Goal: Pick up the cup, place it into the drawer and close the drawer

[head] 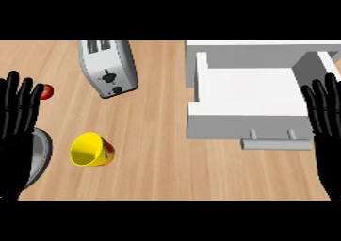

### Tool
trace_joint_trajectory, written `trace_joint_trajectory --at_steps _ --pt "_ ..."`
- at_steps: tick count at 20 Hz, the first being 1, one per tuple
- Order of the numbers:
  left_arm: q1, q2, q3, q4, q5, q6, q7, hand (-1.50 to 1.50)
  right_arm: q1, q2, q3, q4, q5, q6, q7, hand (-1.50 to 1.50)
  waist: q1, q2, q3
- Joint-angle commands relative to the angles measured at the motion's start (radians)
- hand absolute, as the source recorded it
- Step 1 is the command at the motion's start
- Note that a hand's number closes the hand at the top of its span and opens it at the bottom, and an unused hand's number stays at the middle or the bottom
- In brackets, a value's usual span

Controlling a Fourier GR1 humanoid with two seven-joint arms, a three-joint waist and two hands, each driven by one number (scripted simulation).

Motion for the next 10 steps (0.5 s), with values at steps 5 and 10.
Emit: trace_joint_trajectory --at_steps 5,10 --pt "-0.043 -0.025 -0.003 -0.077 -0.112 0.099 0.116 -1.5 0.033 0.006 0.001 -0.009 -0.017 0.029 0.002 -1.5 -0.015 -0.028 -0.027" --pt "0.091 -0.104 -0.072 -0.021 0.018 0.179 0.04 -1.5 -0.029 0.023 0.027 0.007 -0.112 0.059 0.11 -1.5 -0.012 -0.028 -0.027"
